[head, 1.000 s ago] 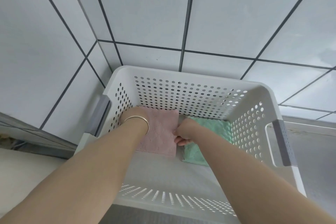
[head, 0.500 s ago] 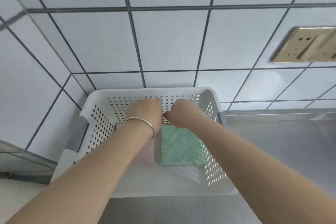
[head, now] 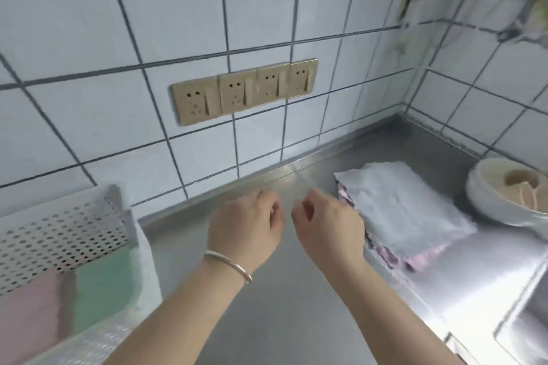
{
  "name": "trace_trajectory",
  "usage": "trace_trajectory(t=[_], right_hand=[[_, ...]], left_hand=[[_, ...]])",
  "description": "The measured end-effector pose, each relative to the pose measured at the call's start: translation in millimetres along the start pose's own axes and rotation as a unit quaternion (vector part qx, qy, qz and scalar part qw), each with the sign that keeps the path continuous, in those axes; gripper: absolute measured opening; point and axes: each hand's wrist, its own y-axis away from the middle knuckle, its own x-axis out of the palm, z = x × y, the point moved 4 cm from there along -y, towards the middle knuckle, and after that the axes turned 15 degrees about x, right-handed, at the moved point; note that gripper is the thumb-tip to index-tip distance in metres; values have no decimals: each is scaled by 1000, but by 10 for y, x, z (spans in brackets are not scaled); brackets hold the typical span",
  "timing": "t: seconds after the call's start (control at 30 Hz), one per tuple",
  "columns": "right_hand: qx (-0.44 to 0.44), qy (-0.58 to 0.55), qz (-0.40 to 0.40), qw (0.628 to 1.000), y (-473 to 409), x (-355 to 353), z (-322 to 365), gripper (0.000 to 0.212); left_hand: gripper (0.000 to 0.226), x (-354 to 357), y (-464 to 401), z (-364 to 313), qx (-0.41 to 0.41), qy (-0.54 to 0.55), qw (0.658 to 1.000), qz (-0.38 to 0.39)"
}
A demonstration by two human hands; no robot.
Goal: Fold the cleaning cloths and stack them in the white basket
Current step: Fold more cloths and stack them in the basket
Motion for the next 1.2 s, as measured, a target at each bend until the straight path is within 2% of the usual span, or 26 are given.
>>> trace_trajectory(t=[0.13, 0.33, 0.53, 0.63, 0.77, 0.87, 0.93, 1.03, 1.2], right_hand=[[1, -19, -84, 996, -358, -270, -1005, 29], [17, 25, -26, 999, -787, -246, -2374, 21], [57, 53, 44, 996, -1005, 12, -3296, 18], [82, 57, 98, 990, -1014, 208, -3586, 6], [81, 76, 167, 980, -1053, 417, -3799, 19], [94, 61, 171, 979, -1051, 530, -3879, 21], [96, 61, 170, 979, -1027, 588, -3925, 27], [84, 69, 143, 984, -1079, 631, -3972, 36], [34, 76, 180, 980, -1137, 729, -3938, 55]], left_hand=[[3, 699, -381, -789, 32, 69, 997, 26], [10, 1598, -772, -1721, 25, 130, 988, 77], [24, 2312, -867, -2237, -27, 122, 970, 207], [24, 2578, -827, -2297, -60, 139, 958, 242], [15, 2994, -732, -2274, -76, 153, 948, 267], [31, 3180, -720, -2279, -30, 91, 951, 295], [42, 3265, -718, -2235, -29, 58, 960, 274], [44, 3442, -710, -2189, -49, 72, 962, 260], [40, 3540, -689, -2155, -100, 84, 959, 253]])
